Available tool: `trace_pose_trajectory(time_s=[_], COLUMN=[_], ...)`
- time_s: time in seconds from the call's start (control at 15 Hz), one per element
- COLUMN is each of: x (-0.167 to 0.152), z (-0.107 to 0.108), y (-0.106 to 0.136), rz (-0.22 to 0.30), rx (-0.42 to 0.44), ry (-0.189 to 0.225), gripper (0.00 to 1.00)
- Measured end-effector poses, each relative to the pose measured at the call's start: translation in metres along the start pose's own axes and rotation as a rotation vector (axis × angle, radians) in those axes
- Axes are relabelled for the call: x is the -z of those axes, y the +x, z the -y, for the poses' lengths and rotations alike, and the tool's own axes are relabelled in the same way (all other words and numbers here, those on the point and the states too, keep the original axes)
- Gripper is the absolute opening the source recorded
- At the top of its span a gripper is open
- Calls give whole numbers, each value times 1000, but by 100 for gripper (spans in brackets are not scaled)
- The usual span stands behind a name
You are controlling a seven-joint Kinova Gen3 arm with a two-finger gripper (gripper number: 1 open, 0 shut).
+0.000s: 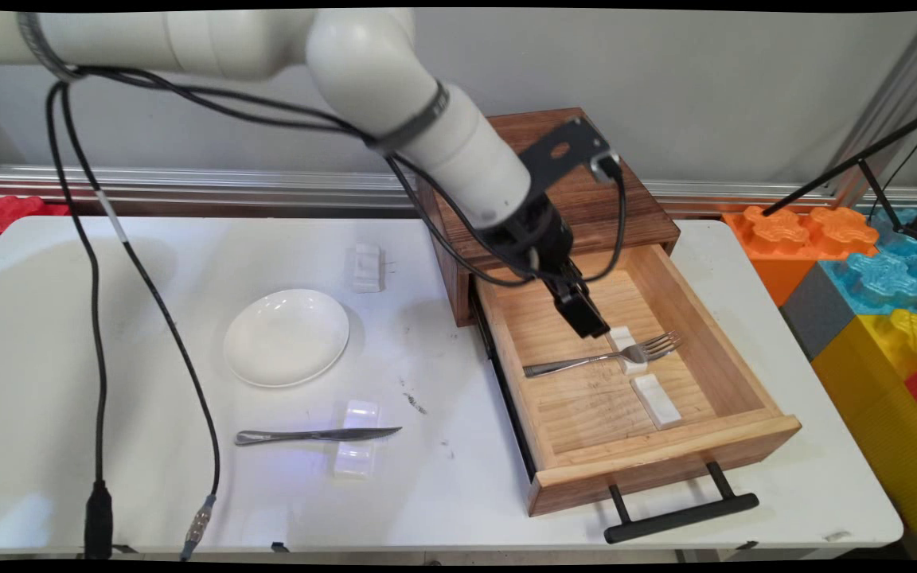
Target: Pick up the knife from the right of the white plate
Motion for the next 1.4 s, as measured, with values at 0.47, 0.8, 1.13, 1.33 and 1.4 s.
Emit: trace_pose_trajectory(time_s=[0.47, 0.8, 1.13, 1.33, 1.4], x=[67, 101, 128, 139, 144], z=[1, 8, 16, 19, 19], y=[-8, -28, -60, -76, -83], rz=[51, 71, 69, 68, 68], rx=[30, 17, -17, -33, -40], ry=[-29, -37, -48, -59, -64], gripper=[100, 100, 100, 100, 100])
